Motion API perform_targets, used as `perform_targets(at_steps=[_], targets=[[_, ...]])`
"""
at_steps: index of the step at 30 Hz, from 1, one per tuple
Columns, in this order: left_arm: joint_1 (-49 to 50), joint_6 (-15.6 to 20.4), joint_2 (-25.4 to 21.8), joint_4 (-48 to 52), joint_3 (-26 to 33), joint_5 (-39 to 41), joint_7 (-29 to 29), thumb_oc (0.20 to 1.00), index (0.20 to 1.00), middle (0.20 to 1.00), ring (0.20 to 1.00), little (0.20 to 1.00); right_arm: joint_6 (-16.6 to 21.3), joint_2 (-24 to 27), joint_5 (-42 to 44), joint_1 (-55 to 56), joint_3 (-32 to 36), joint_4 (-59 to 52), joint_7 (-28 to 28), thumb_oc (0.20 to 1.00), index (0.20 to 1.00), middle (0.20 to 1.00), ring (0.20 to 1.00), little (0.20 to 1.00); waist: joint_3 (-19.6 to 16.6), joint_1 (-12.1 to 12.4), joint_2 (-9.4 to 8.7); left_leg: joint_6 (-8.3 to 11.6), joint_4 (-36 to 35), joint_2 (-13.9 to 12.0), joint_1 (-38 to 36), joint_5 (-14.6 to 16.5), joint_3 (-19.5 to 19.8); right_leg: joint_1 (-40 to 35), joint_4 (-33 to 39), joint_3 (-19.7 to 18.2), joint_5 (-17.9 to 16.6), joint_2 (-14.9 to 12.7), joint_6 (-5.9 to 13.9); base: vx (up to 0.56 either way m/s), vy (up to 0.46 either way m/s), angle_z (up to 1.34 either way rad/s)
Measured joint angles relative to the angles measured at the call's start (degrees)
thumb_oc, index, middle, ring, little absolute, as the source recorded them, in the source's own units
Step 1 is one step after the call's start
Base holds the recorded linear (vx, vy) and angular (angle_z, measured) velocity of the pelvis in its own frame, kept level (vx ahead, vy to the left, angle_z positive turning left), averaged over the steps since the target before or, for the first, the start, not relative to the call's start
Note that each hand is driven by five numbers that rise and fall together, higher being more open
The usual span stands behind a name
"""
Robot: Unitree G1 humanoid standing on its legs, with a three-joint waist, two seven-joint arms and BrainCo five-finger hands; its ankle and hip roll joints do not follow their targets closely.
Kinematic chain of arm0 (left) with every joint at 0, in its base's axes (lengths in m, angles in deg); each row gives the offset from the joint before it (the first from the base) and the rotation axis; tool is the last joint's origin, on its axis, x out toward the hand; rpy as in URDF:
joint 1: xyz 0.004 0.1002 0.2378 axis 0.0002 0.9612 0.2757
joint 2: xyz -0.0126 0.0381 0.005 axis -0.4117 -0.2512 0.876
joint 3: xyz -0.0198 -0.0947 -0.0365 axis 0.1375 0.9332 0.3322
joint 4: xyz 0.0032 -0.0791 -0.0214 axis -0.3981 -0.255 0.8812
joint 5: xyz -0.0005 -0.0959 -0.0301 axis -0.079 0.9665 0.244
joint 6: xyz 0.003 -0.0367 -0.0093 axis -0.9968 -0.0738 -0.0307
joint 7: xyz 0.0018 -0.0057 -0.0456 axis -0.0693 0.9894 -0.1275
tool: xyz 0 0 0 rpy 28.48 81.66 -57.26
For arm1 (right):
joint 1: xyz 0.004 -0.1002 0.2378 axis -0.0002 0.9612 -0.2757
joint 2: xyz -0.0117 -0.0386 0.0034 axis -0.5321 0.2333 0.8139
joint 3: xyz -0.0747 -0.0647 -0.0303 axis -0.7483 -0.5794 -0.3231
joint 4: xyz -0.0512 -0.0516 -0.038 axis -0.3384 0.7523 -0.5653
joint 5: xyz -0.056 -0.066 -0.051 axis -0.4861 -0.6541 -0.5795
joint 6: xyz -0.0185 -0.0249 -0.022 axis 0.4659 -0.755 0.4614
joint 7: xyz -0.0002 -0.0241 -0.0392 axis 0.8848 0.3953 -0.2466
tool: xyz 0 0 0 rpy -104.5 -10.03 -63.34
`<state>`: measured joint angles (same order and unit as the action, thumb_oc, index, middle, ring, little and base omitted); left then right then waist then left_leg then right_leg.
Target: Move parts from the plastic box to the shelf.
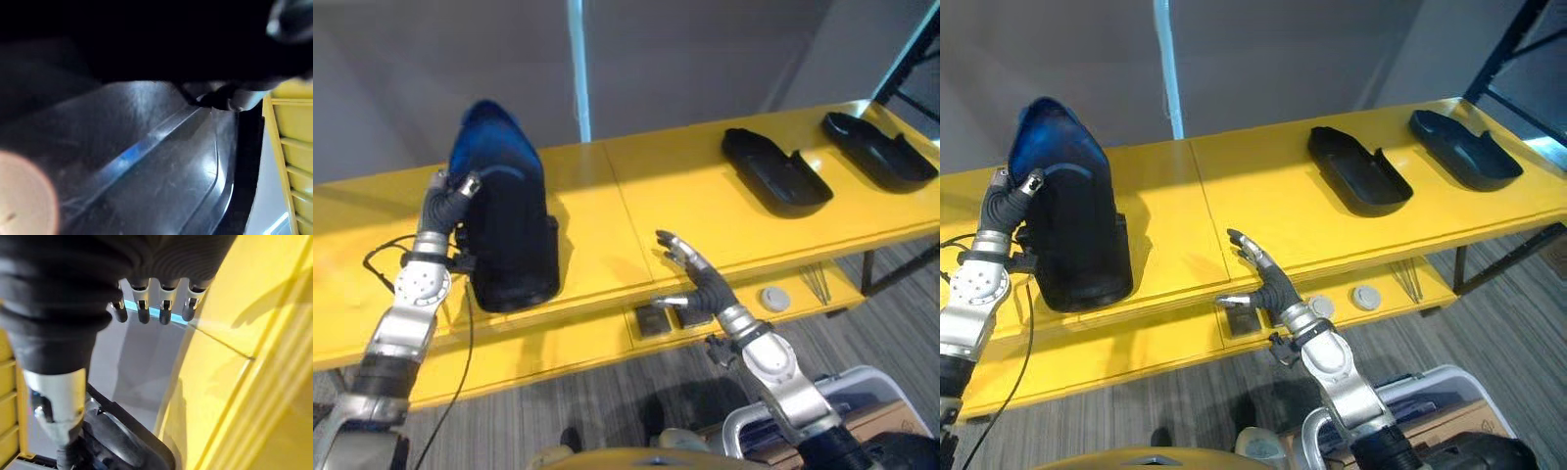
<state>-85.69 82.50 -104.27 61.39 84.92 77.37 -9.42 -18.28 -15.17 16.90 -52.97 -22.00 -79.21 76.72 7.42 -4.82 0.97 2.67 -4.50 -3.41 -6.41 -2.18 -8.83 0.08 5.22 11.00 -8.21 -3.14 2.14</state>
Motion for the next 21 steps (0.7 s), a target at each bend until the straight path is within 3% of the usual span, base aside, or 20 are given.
perform_targets(at_steps=[1, 2, 3, 8, 12, 15, 21], targets=[[0.0, 0.0, 0.0, 0.0, 0.0, 0.0, 0.0, 0.2, 0.2, 0.2, 0.2, 0.2, 0.0, 0.0, 0.0, 0.0, 0.0, 0.0, 0.0, 1.0, 1.0, 1.0, 1.0, 1.0, 0.0, 0.0, 0.0, 0.0, 0.0, 0.0, 0.0, 0.0, 0.0, 0.0, 0.0, 0.0, 0.0, 0.0, 0.0, 0.02, 0.015, -0.15], [-7.84, -0.79, -2.66, -9.67, -4.11, 4.45, 1.01, 0.2, 0.2, 0.2, 0.2, 0.2, -0.04, 0.11, -0.01, 1.42, 0.4, 0.05, 0.18, 1.0, 1.0, 1.0, 1.0, 1.0, -0.02, -0.79, 0.03, 0.0, -0.01, -0.18, -0.13, 0.02, -0.73, 0.24, 0.01, -0.62, 0.11, 0.18, 0.13, 0.01, 0.02, -0.15], [-9.59, -1.16, -3.22, -11.96, -4.93, 6.05, 1.29, 0.2, 0.2, 0.2, 0.2, 0.2, -0.04, 0.07, -0.01, 1.48, 0.4, 0.05, 0.18, 1.0, 1.0, 1.0, 1.0, 1.0, -0.04, -1.65, 0.07, 0.01, -0.03, -0.17, -0.11, 0.03, -0.85, 0.34, 0.01, -0.8, 0.1, 0.2, 0.12, 0.01, 0.021, -0.16], [-20.24, -4.18, -2.97, -29.3, -12.03, 18.59, 5.61, 0.2, 0.2, 0.2, 0.2, 0.2, -0.14, 0.15, -0.05, 0.16, -1.3, 0.51, -0.04, 1.0, 1.0, 1.0, 1.0, 1.0, -1.46, -3.7, 0.95, 0.17, -0.04, -0.03, 1.78, 0.04, -2.43, 3.29, 0.01, -2.46, -0.51, 0.32, -0.14, -0.04, 0.013, -0.19], [-26.35, -7.4, -4.06, -39.89, -14.02, 18.4, 8.3, 0.2, 0.2, 0.2, 0.2, 0.2, -0.31, 1.73, -0.16, -1.78, -4.43, 0.46, 0.05, 1.0, 1.0, 1.0, 1.0, 1.0, -1.46, -4.72, 1.05, 0.28, -0.04, 0.03, 6.22, -1.06, -3.26, 7.98, -0.01, -3.14, -2.03, 0.4, -0.13, -0.05, -0.013, -0.13], [-26.23, -7.71, -4.58, -40.75, -14.01, 16.43, 9.83, 0.2, 0.2, 0.2, 0.2, 0.2, -0.41, 2.72, -0.16, -2.5, -5.13, 0.47, 0.11, 1.0, 1.0, 1.0, 1.0, 1.0, -1.22, -4.52, 1.06, 0.35, -0.23, -0.23, 6.68, -1.13, -3.25, 8.43, 0.0, -3.09, -2.12, 0.67, -0.35, -0.03, -0.014, 0.0], [-28.99, -8.3, -10.72, -42.54, -14.92, 9.93, 10.92, 0.2, 0.2, 0.2, 0.2, 0.2, -0.35, 3.5, -0.12, -3.34, -5.75, 0.45, 0.64, 1.0, 1.0, 1.0, 1.0, 1.0, 1.33, -3.95, 0.85, 0.5, -0.37, -0.19, 8.09, -1.36, -3.17, 9.84, 0.01, -3.11, -2.32, 0.62, -0.18, 0.0, 0.0, 0.0]])
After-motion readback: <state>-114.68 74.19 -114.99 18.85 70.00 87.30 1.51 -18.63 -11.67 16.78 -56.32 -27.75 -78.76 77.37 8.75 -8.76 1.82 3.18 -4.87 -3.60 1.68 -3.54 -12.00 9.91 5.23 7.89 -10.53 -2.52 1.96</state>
